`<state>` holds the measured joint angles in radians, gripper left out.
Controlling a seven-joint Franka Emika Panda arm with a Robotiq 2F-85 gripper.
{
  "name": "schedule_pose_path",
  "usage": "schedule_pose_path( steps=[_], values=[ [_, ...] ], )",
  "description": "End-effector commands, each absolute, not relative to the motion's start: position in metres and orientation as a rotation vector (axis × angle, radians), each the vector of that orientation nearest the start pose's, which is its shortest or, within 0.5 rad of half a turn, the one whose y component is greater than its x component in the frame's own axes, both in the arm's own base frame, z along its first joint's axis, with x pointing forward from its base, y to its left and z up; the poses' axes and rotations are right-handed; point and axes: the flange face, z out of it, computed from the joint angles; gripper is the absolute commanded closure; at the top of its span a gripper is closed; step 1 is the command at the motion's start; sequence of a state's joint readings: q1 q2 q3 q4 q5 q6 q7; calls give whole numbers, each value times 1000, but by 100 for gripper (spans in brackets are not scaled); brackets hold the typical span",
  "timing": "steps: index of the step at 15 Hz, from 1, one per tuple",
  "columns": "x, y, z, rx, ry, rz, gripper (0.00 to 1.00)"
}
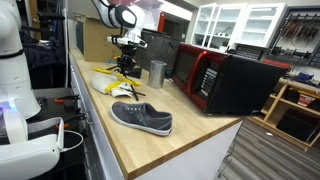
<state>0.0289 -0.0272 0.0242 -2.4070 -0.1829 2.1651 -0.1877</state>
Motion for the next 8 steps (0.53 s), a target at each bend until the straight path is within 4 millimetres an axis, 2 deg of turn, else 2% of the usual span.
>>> schedule_pose_path(
  steps=[1, 5, 7, 8],
  values=[
    [458, 26, 309, -3225, -887, 337, 95],
    [457, 38, 308, -3203, -1220, 232, 95],
    [455, 44, 305, -3154, -1327, 170, 95],
    [453, 45, 303, -3129, -1352, 162, 87]
  ],
)
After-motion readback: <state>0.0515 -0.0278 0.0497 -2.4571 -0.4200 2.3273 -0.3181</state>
